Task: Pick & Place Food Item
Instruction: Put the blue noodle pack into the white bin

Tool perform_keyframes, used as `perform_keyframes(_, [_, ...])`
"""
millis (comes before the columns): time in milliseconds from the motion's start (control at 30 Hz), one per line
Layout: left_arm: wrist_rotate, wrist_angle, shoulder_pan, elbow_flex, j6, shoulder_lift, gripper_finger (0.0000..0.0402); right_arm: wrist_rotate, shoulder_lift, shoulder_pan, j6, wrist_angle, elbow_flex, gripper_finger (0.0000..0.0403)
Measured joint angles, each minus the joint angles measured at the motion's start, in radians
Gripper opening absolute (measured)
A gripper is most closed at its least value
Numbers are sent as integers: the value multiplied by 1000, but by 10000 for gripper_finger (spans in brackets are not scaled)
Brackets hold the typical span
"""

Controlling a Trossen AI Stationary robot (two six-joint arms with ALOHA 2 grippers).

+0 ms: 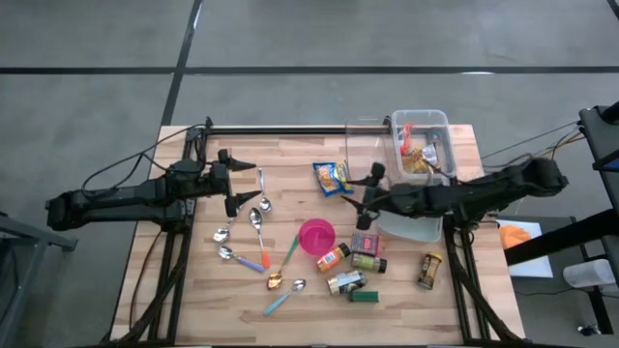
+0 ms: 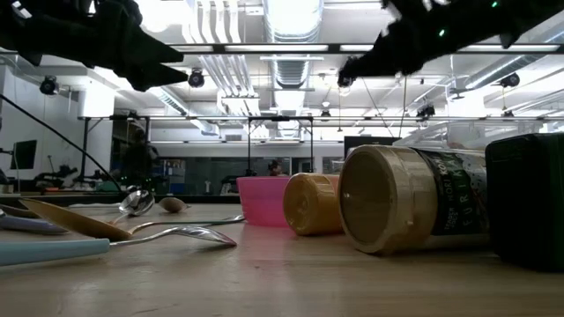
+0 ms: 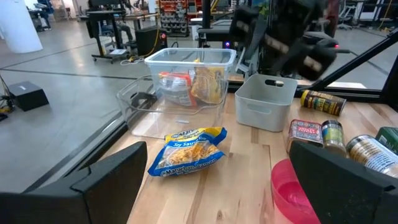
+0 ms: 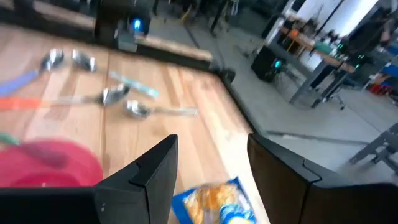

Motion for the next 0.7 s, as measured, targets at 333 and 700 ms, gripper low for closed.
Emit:
perform_keyframes(333, [0,-26,0,0,0,0,396,0,279,-41,69,-185,232,192])
perform_keyframes(700, [0,-57,0,-13,3,0,396,1,488,-75,221,-758,585,192])
